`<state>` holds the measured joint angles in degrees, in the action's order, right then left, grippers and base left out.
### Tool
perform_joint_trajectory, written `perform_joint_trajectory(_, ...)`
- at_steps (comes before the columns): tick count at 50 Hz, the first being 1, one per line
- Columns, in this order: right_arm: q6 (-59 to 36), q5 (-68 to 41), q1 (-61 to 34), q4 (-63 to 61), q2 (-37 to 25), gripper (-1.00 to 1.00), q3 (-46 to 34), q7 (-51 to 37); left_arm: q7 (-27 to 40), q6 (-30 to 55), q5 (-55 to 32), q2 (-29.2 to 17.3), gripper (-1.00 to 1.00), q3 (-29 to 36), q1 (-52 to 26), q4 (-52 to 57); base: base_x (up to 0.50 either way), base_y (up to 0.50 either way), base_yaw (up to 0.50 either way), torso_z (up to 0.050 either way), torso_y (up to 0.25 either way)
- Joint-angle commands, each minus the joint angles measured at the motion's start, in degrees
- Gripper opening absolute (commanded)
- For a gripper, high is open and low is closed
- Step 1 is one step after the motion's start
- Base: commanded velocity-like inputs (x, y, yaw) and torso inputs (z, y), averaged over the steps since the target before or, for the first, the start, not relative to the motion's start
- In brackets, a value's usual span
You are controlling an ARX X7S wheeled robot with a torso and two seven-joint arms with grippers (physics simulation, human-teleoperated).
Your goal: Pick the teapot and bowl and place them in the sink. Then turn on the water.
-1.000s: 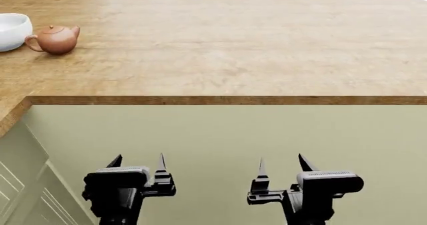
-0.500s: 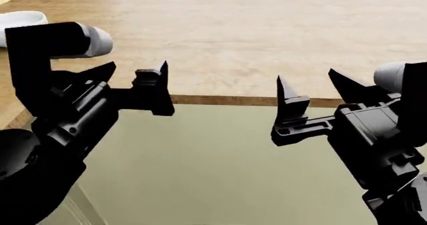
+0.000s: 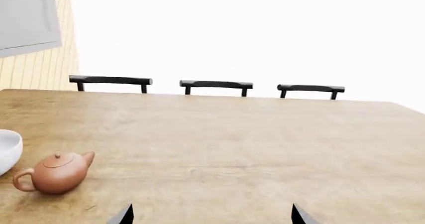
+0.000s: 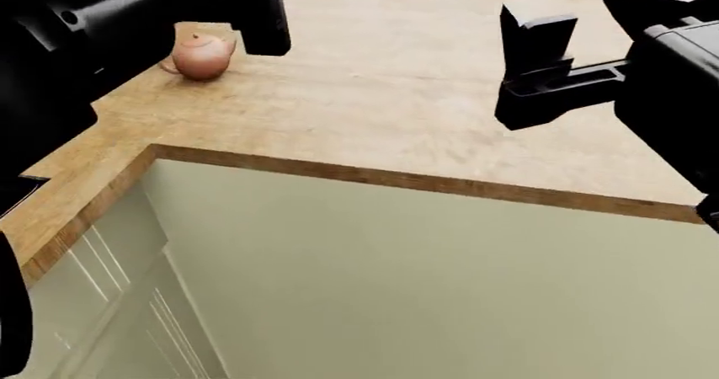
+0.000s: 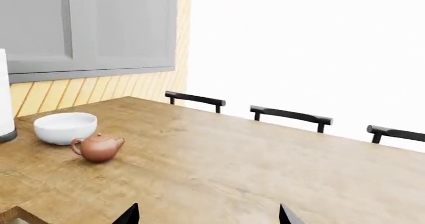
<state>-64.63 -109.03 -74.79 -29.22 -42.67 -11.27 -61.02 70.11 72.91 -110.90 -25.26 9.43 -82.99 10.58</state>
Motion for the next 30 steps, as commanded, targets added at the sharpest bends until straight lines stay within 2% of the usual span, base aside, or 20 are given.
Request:
perform_joint_trajectory(1,-0.6,-0.6,-4.8,3.6,-1.3,1.0,-0.6,-0.5,0.2,-0.5,-0.5,1.6,1.0,2.4,-3.3,-3.2,0.31,0.06,0.3,0.0,0.0)
perform_joint_trajectory(15,0.0,1.0,-3.8,3.8,-1.3,1.0,-0.6,0.1,-1.8,-1.0,1.1,1.4,1.0,2.6,-2.5,-3.2,0.32,0.07,0.3,0.0,0.0)
perform_joint_trajectory(30,0.1,-0.1,-3.9,2.5,-1.8,1.0,-1.1,-0.2,-1.3,-1.9,0.1,1.2,1.0,3.5,-2.5,-2.7,0.27,0.08,0.49,0.0,0.0)
